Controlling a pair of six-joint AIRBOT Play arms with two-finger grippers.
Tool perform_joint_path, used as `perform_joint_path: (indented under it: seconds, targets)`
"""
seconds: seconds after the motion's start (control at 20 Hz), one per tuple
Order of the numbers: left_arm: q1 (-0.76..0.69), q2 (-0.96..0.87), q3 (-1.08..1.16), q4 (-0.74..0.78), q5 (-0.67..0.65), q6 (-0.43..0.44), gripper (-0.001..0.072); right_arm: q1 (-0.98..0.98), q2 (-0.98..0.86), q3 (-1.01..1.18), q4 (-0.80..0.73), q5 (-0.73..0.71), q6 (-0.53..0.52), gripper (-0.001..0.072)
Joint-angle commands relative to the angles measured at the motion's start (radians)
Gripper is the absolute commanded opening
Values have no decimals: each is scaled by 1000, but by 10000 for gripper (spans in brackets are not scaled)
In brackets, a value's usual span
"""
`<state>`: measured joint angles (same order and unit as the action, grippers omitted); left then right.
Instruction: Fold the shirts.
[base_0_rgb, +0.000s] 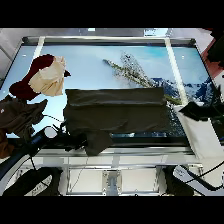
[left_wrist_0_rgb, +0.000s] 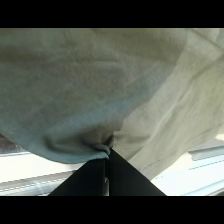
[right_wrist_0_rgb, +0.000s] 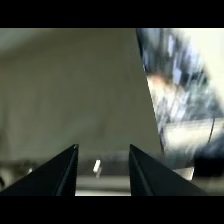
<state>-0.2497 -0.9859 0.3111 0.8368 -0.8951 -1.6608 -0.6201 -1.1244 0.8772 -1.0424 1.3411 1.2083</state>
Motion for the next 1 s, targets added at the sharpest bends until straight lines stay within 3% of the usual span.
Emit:
perform_joint_path:
  seconds: [0.0,0.4,0.7,0.95]
  targets:
    - [0,-1,-1,3,-12,31,14,-29,0,-195,-95,36,29,389]
    - [0,-1,0,1,-18,39,14,-26,0,-354,154,-255,30,389]
    - [0,-1,0,1,-18,39,14,-27,0,-354,-45,-213,111,389]
    - [0,-1,0,1,-18,39,14,-26,-1,-354,-21,-270,113,387]
